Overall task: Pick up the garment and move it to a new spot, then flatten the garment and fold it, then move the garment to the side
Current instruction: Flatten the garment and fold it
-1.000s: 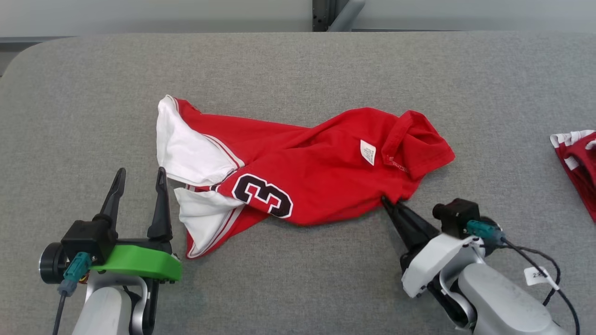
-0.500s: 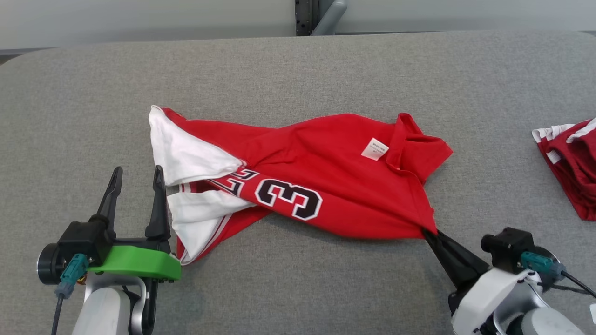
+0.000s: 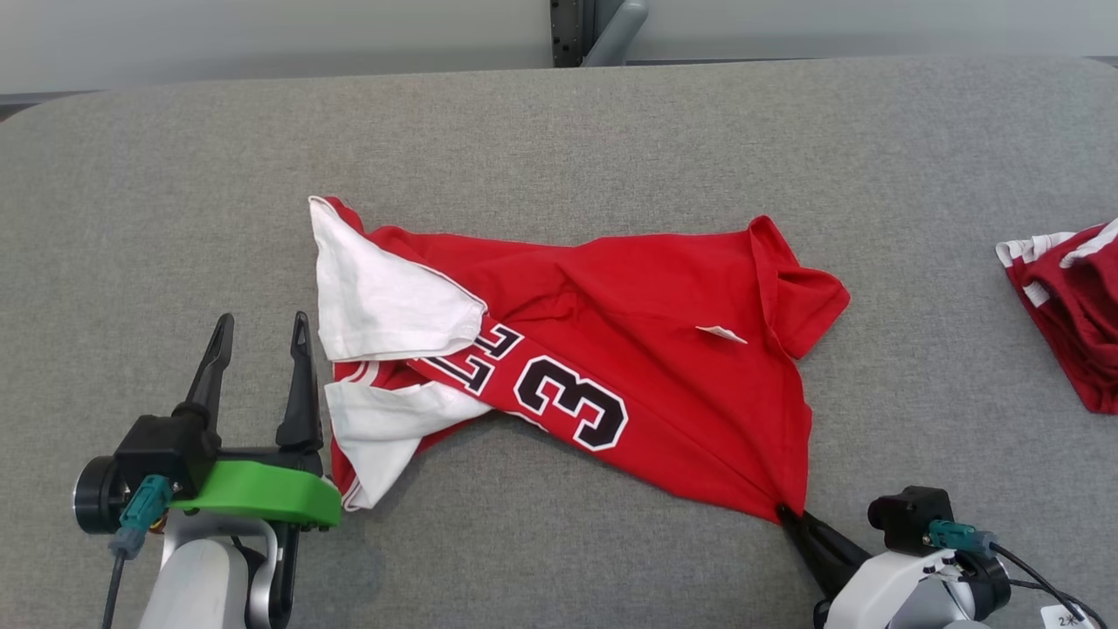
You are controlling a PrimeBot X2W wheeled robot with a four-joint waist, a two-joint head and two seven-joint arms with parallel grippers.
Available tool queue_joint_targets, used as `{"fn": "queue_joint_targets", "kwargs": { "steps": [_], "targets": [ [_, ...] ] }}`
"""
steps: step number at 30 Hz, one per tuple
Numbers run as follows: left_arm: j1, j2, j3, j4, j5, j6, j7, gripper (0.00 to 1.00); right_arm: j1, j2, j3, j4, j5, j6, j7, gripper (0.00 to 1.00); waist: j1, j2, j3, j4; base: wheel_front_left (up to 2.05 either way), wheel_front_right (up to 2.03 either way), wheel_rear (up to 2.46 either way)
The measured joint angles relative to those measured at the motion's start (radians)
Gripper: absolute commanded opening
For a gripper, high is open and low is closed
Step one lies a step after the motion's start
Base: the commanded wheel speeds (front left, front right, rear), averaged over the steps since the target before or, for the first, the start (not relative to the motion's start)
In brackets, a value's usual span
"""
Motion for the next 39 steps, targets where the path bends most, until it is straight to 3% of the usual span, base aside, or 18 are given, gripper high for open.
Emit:
{"fn": "queue_joint_targets", "kwargs": {
  "steps": [1, 2, 10, 21, 29, 39],
  "targets": [
    [0.0, -0.001, 0.0, 0.002, 0.002, 0.0, 0.0, 1.0, -0.008, 0.004, 0.009, 0.021, 0.007, 0.0, -0.009, 0.45, 0.0, 0.0, -0.001, 0.0, 0.0, 0.0, 0.0],
    [0.0, -0.002, 0.0, 0.003, 0.004, -0.001, 0.0, 1.0, -0.017, 0.007, 0.018, 0.04, 0.007, 0.0, -0.019, 1.0, 0.0, 0.0, -0.003, 0.001, 0.0, 0.0, 0.0],
    [0.004, -0.006, 0.01, 0.009, 0.007, -0.001, 0.0, 1.0, -0.041, 0.013, -0.05, 0.1, 0.0, 0.0, -0.138, 1.0, 0.0, 0.0, -0.024, 0.002, 0.0, 0.0, 0.0],
    [0.056, -0.005, 0.022, 0.02, 0.007, 0.002, 0.0, 1.0, -0.051, 0.034, -0.244, 0.021, -0.091, 0.0, -0.213, 1.0, 0.0, 0.0, -0.095, -0.012, 0.0, 0.0, 0.0],
    [0.104, 0.002, 0.02, 0.017, 0.007, 0.009, 0.004, 1.0, -0.066, 0.076, -0.308, -0.073, -0.18, 0.0, -0.201, 1.0, 0.0, 0.0, -0.15, -0.03, 0.0, 0.0, 0.0],
    [0.142, 0.004, 0.009, -0.002, -0.001, 0.015, 0.021, 1.0, -0.003, 0.117, -0.331, -0.155, -0.21, 0.0, -0.157, 1.0, 0.0, 0.0, -0.179, -0.038, 0.0, 0.0, 0.0]
  ]
}}
